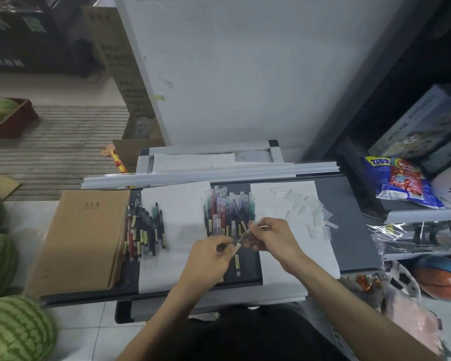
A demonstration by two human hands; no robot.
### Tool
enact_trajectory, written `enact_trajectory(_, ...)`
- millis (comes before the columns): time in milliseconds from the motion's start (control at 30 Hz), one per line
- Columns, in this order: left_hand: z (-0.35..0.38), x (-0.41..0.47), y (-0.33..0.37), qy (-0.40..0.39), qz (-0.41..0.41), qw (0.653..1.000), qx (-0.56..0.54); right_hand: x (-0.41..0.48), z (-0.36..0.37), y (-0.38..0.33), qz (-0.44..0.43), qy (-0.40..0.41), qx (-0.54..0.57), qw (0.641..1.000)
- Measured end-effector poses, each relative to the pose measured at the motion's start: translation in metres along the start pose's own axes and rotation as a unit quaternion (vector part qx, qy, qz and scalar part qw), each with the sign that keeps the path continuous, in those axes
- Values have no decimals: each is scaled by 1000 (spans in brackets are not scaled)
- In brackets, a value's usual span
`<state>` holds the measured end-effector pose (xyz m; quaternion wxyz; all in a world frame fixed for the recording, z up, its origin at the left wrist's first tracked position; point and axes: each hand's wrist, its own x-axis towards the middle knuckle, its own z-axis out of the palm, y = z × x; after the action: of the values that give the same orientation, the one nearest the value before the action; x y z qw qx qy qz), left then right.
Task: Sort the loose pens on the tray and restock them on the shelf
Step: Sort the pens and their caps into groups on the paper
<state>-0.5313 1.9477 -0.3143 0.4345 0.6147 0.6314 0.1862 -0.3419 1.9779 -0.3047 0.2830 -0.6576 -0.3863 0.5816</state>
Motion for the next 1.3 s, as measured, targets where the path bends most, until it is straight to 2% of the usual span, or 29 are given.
enact_trajectory(100,-17,3,-25,47,-58,996,46,15,-6,4,-8,8,-154,988)
enact_trajectory(200,-43,12,-46,103,-120,984,87,26,-2,8,-28,30,-275,961)
enact_trajectory(333,-72,32,-65,169,-156,963,142,36,9,14,-43,49,-351,934)
enact_trajectory(400,-80,45,-74,170,-163,954,185,41,13,17,-44,55,-383,921)
enact_trajectory(533,-86,64,-75,113,-205,943,237,44,18,22,-45,76,-415,905)
enact_trajectory(633,-83,66,-67,104,-210,939,250,44,20,23,-45,86,-417,904)
enact_trajectory(1033,-80,70,-88,155,-184,933,267,37,16,30,-59,78,-414,905)
enact_trajectory(1167,-82,74,-81,140,-191,932,273,35,7,32,-83,76,-462,880)
enact_trajectory(1300,-76,74,-72,103,-207,932,281,37,-17,34,-104,111,-516,843)
